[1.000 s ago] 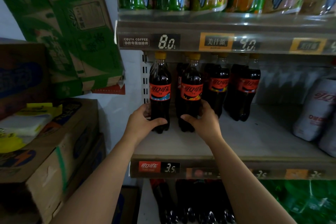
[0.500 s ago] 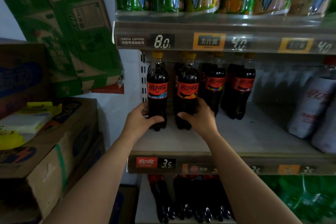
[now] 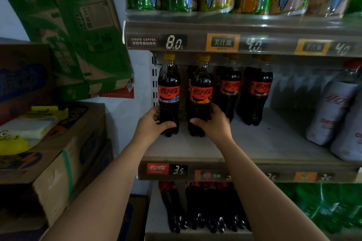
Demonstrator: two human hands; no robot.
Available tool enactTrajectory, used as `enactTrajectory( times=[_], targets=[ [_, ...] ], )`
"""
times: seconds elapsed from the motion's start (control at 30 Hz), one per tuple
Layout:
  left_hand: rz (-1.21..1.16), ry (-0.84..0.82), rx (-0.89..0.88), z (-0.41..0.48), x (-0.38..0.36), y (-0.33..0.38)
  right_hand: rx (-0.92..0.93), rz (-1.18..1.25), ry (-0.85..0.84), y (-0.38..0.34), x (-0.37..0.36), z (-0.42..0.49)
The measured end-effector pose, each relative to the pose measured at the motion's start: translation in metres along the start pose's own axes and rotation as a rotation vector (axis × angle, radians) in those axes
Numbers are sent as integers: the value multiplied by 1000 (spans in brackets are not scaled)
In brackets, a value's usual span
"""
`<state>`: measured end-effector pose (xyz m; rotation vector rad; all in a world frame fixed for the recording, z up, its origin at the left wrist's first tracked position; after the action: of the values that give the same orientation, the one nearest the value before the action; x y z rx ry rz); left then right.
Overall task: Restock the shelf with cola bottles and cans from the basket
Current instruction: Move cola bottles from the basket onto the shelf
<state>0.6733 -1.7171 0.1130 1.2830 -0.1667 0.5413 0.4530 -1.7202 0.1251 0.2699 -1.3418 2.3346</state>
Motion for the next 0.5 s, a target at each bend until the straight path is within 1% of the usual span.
enactTrajectory(
  times=[0.13, 0.2, 0.3, 0.43, 0.5],
  targets=[
    [-24, -26, 37, -2, 0, 1, -26, 43, -43, 0, -2, -2],
    [-47, -17, 73, -4, 4, 0, -33, 70, -39, -1, 1, -4],
    [-117, 73, 118, -13, 18, 0, -53, 111, 28, -5, 12, -10],
    [-198, 215, 99, -38, 35, 11, -50, 144, 108, -15, 24, -22],
    [-260, 255, 82, -51, 40, 16, -36, 156, 135, -24, 27, -30]
  ],
)
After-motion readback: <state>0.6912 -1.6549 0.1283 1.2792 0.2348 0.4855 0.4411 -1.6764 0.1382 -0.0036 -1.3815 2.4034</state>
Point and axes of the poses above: each hand's wrist, its own z-axis towards the middle knuckle, its own x-axis out of the back of the hand, y = z × x, the point moved 9 cm from there along z, towards the middle knuckle, and after that the axes turned 7 degrees about x, right-handed, at the moved point
